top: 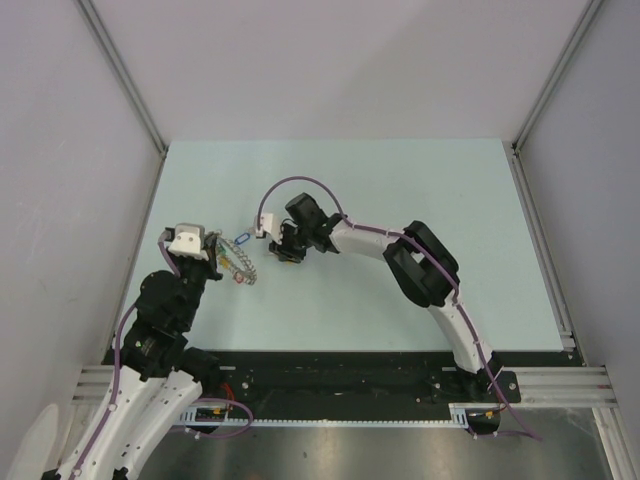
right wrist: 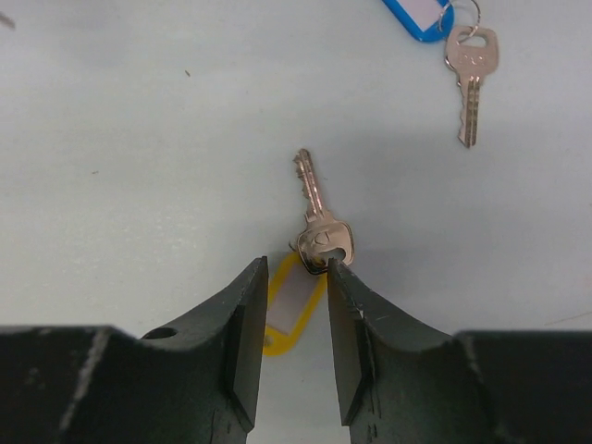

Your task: Put the keys on the keyring

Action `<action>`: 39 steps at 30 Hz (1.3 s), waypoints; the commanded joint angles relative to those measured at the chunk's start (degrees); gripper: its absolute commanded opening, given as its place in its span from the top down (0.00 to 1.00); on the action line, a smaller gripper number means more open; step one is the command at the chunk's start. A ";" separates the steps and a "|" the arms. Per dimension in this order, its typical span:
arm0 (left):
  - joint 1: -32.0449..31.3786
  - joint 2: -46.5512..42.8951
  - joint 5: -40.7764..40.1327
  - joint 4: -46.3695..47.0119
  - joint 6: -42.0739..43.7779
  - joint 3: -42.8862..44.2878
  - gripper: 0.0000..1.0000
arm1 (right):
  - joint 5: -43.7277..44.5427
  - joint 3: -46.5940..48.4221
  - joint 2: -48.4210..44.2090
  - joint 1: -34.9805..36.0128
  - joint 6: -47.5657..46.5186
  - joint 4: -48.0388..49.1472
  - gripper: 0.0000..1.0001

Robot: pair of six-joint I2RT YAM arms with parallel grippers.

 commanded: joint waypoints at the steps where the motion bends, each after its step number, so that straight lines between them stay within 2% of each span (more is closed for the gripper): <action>1: 0.63 -0.07 -0.10 5.04 -0.28 0.21 1.00 | -3.61 4.14 1.95 -0.19 -2.83 -2.98 0.63; 21: 0.81 0.54 0.87 5.03 -0.02 0.21 1.00 | -5.37 8.02 4.86 -0.99 -1.77 -4.74 0.66; 26: 0.81 0.63 1.13 5.03 -0.10 0.30 1.00 | -1.16 6.97 4.51 -0.90 0.24 -5.79 0.74; 29: 0.81 0.37 1.13 4.95 -0.02 0.30 0.99 | 2.62 2.15 1.79 -0.90 2.61 -4.14 0.83; 30: 0.89 0.37 1.13 4.95 -0.10 0.30 1.00 | 3.94 0.47 0.82 -0.81 3.58 -3.25 0.90; 34: 0.89 0.19 1.48 5.03 -0.10 0.30 1.00 | 11.57 -8.05 -5.50 -0.99 7.36 -1.40 0.93; 39: 0.89 0.28 1.83 5.12 -0.19 0.39 1.00 | 17.21 -17.28 -10.60 -0.99 15.95 -4.38 0.93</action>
